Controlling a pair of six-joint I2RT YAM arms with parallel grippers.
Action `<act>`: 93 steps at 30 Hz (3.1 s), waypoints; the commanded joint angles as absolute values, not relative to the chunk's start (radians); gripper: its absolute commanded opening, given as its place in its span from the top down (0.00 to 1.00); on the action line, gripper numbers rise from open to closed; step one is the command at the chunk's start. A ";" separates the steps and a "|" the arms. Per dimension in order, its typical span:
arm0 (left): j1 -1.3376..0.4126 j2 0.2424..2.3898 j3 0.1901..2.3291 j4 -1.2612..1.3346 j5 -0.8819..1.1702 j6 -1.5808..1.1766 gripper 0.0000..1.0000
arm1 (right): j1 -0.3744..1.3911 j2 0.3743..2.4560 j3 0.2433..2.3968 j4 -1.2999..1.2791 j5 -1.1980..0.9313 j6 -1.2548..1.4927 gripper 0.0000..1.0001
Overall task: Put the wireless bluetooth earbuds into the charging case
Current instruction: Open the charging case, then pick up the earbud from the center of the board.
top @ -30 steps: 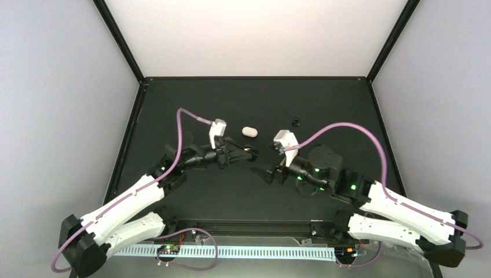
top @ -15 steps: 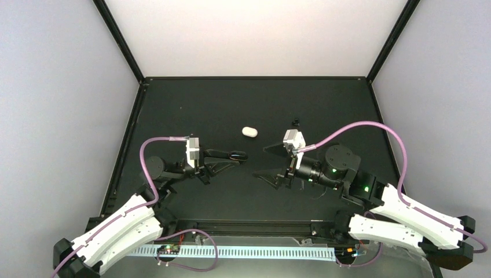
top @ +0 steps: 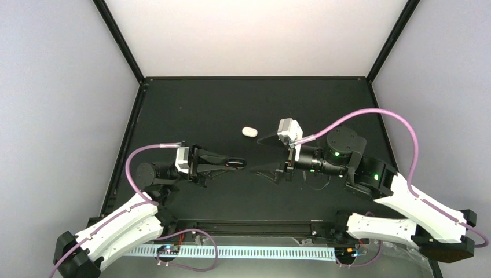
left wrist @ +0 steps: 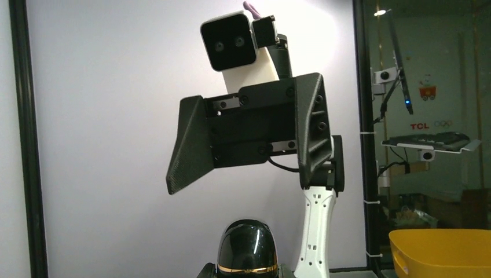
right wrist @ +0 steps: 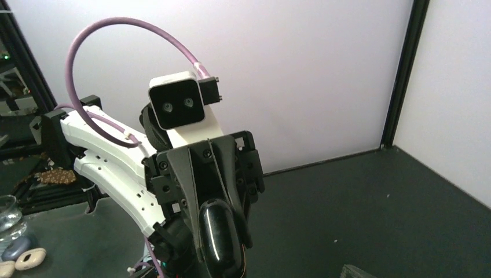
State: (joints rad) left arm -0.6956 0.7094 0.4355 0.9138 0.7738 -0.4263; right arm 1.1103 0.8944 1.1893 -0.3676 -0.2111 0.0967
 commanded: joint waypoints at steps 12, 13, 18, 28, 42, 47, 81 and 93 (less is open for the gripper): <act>-0.715 0.718 0.528 0.953 0.837 -0.400 0.98 | 1.110 1.024 1.334 -0.548 -0.358 0.023 0.33; -0.717 0.717 0.528 0.946 0.836 -0.398 0.98 | 1.110 1.018 1.323 -0.528 -0.354 0.028 0.35; -0.725 0.710 0.528 0.902 0.834 -0.381 0.98 | 1.111 1.010 1.308 -0.468 -0.326 0.034 0.37; -0.745 0.706 0.531 0.868 0.835 -0.352 0.98 | 1.111 1.030 1.314 -0.449 -0.186 0.044 0.32; -0.759 0.676 0.514 0.825 0.824 -0.328 0.99 | 1.111 0.978 1.278 -0.408 0.047 0.104 0.32; -0.760 0.663 0.498 0.817 0.810 -0.323 0.98 | 1.111 0.960 1.279 -0.402 0.051 0.125 0.30; -0.760 0.327 0.411 0.465 0.726 -0.133 0.98 | 0.280 1.713 1.109 -0.102 0.109 0.575 0.38; -0.760 0.331 0.389 0.420 0.706 -0.076 0.98 | 0.253 1.951 1.303 -0.132 -0.074 0.533 0.37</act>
State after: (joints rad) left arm -0.7544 0.3336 0.3878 0.4404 0.7216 -0.1219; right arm 0.2520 1.9114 1.2621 -0.1207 -0.0048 0.5556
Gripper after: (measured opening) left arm 0.168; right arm 0.631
